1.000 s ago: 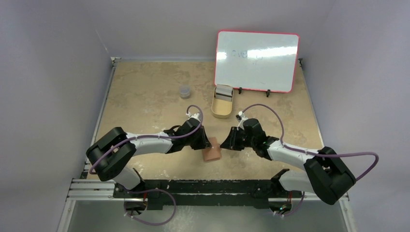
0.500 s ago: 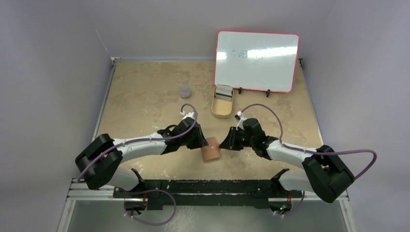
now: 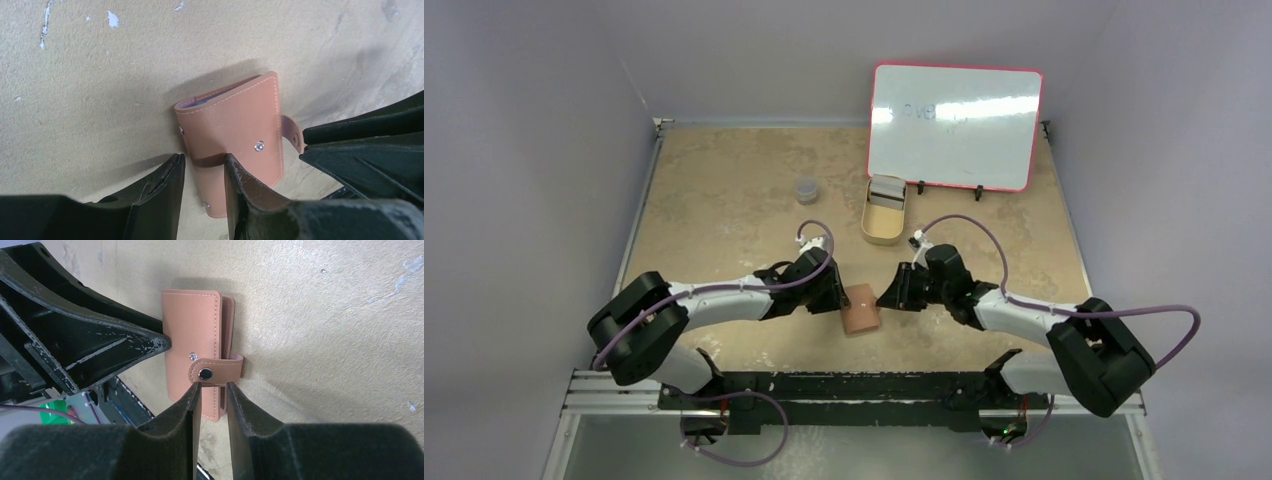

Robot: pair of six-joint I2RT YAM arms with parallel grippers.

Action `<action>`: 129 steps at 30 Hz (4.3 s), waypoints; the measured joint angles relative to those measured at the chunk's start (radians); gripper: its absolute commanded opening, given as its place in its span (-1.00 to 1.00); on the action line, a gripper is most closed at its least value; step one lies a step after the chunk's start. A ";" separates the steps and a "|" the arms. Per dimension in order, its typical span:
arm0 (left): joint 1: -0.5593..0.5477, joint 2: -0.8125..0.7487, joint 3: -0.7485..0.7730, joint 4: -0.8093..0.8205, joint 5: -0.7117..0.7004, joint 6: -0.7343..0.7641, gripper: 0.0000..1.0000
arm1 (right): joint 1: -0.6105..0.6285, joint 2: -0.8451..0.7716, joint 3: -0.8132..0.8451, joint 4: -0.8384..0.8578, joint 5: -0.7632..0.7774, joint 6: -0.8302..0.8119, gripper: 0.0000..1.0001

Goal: Put the credit cards into the card holder
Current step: Close the card holder at the center of the board.

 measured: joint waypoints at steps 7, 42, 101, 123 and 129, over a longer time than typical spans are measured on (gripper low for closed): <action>0.000 0.041 0.000 0.023 -0.002 0.000 -0.48 | 0.000 0.056 0.005 0.032 -0.008 -0.006 -0.45; 0.000 0.089 0.038 0.030 -0.007 0.002 -0.66 | 0.000 0.068 0.045 0.033 0.003 -0.010 -0.55; 0.002 0.103 0.042 0.059 0.014 0.002 -0.67 | 0.082 0.103 0.068 -0.005 0.098 0.028 -0.63; 0.002 0.105 0.039 0.074 0.027 0.002 -0.67 | 0.129 0.034 0.159 -0.221 0.201 -0.007 -0.64; 0.002 0.106 0.038 0.078 0.030 0.002 -0.67 | 0.129 0.025 0.164 -0.238 0.211 -0.010 -0.64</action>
